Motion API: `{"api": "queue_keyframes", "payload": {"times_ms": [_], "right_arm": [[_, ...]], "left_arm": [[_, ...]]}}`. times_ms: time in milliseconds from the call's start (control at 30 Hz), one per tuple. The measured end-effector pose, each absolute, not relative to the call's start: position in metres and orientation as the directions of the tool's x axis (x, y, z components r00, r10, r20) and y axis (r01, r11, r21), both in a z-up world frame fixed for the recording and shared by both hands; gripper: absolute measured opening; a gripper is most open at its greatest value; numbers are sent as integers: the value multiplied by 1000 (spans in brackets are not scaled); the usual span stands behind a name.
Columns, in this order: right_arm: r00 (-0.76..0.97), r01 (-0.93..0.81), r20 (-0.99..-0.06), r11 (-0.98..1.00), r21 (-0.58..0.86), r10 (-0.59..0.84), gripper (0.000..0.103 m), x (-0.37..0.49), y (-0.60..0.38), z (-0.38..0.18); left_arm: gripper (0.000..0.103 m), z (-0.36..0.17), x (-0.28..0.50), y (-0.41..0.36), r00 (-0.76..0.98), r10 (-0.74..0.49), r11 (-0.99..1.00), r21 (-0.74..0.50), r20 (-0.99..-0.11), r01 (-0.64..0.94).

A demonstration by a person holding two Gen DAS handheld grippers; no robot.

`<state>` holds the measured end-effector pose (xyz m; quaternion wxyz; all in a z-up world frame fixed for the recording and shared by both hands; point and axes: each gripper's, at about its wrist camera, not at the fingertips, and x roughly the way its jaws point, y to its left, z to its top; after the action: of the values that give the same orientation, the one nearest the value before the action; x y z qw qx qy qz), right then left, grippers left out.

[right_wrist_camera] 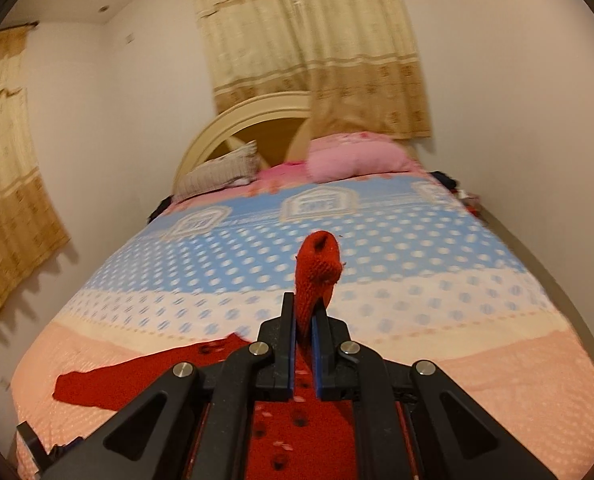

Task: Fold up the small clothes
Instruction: 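Carry the sleeve across the cardigan body with the right gripper and release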

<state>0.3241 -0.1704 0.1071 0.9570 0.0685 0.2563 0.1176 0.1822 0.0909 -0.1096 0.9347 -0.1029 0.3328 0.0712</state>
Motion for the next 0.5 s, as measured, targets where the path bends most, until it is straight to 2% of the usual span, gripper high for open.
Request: {"api": "queue_keyframes", "payload": {"times_ms": [267, 500], "right_arm": [[774, -316, -517, 931, 185, 366, 6, 340, -65, 58], [705, -403, -590, 907, 124, 394, 6, 343, 33, -30]], "left_arm": [[103, -111, 182, 97, 766, 66, 966, -152, -640, -211], [103, -115, 184, 100, 760, 75, 964, -148, -646, -221]]}}
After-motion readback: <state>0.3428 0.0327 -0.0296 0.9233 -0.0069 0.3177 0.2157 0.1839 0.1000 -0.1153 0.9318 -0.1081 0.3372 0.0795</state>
